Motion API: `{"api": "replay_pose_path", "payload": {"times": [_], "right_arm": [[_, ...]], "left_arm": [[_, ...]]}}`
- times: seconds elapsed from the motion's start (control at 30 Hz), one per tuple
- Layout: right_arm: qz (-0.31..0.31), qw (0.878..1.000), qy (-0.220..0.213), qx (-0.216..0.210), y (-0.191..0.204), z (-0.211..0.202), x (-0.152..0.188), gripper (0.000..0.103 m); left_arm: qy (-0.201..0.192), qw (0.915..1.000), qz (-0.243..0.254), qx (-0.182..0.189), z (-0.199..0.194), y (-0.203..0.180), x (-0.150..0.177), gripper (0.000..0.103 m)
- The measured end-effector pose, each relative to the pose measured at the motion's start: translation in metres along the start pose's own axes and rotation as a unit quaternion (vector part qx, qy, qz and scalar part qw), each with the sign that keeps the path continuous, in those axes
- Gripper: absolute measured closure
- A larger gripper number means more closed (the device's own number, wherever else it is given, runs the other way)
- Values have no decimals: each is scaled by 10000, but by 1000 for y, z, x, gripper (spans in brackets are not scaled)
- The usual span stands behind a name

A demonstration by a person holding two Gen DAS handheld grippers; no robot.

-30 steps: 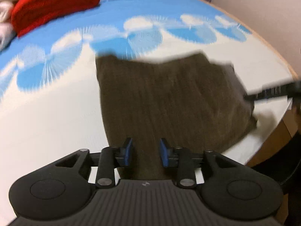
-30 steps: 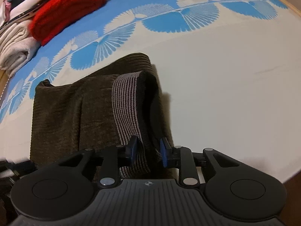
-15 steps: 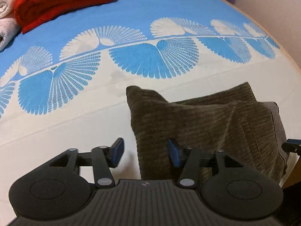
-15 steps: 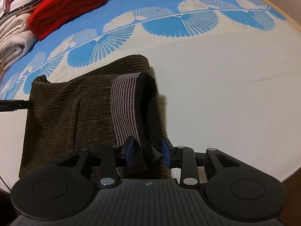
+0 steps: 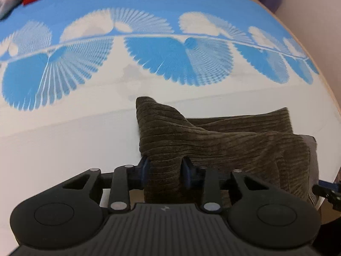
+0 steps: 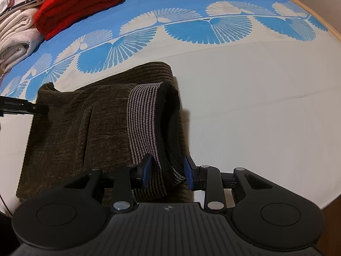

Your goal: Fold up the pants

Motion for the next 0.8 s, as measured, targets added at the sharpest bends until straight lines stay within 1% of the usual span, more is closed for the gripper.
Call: {"api": "replay_pose_path", "payload": {"times": [0.07, 0.1, 0.13, 0.17, 0.2, 0.23, 0.27, 0.33, 0.37, 0.4, 0.43, 0.47, 0.5, 0.53, 0.57, 0.6, 0.7, 0.77, 0.8], "right_arm": [[-6, 10000, 10, -38, 0, -1, 0, 70], [-17, 10000, 13, -39, 0, -1, 0, 70], [-19, 10000, 23, -46, 0, -2, 0, 70], [-11, 10000, 32, -58, -1, -2, 0, 69], [0, 10000, 44, -68, -1, -3, -1, 69], [5, 10000, 47, -60, -1, -4, -1, 65], [16, 10000, 44, -49, -1, -5, -2, 61], [80, 10000, 4, -36, -3, -8, -3, 57], [134, 9999, 11, -108, -3, -9, -5, 57], [193, 9996, 6, -213, -4, -10, -8, 55], [262, 9991, -33, -342, -4, -12, -12, 49], [263, 9988, -108, -406, -2, -13, -16, 36], [197, 9990, -172, -351, 0, -12, -20, 29], [141, 9994, -212, -252, 2, -9, -22, 19], [105, 9996, -221, -164, 4, -2, -26, 17], [121, 9996, -163, -173, 4, 6, -28, 17], [378, 9981, 301, -376, 1, 35, -28, 17], [619, 9952, 504, -574, -2, 48, -28, 11], [757, 9930, 596, -685, -4, 55, -28, 10]], "left_arm": [[148, 9974, -630, 311, 7, 16, 2, 68], [221, 9931, -1028, 521, 9, 25, 4, 68], [265, 9886, -1318, 681, 10, 33, 6, 68], [290, 9850, -1507, 783, 10, 37, 7, 64], [320, 9819, -1673, 827, 9, 40, 9, 59], [333, 9809, -1734, 821, 6, 41, 9, 56], [338, 9812, -1737, 768, 1, 41, 10, 53], [229, 9844, -1609, 673, -11, 37, 9, 53], [162, 9862, -1519, 634, -18, 36, 7, 50], [101, 9872, -1468, 612, -23, 35, 7, 44], [50, 9869, -1475, 649, -28, 35, 7, 41], [34, 9860, -1505, 718, -31, 35, 8, 34], [33, 9854, -1516, 772, -33, 35, 10, 30], [60, 9856, -1491, 790, -32, 34, 13, 28], [121, 9865, -1437, 777, -31, 31, 15, 26], [200, 9875, -1369, 757, -28, 28, 19, 25], [489, 9885, -1210, 759, -14, 22, 30, 24], [658, 9883, -1103, 824, -3, 18, 38, 24], [761, 9883, -1042, 818, 3, 15, 41, 24]]}}
Point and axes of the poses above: each gripper's, at about its wrist camera, not at the fingertips, and z roughly the way its jaws point, y to its left, x to its underside, the point moved 4 cm from there along z, roughly the way its jaws point, and after that the axes turned 6 degrees about z, right-handed, at the moved point
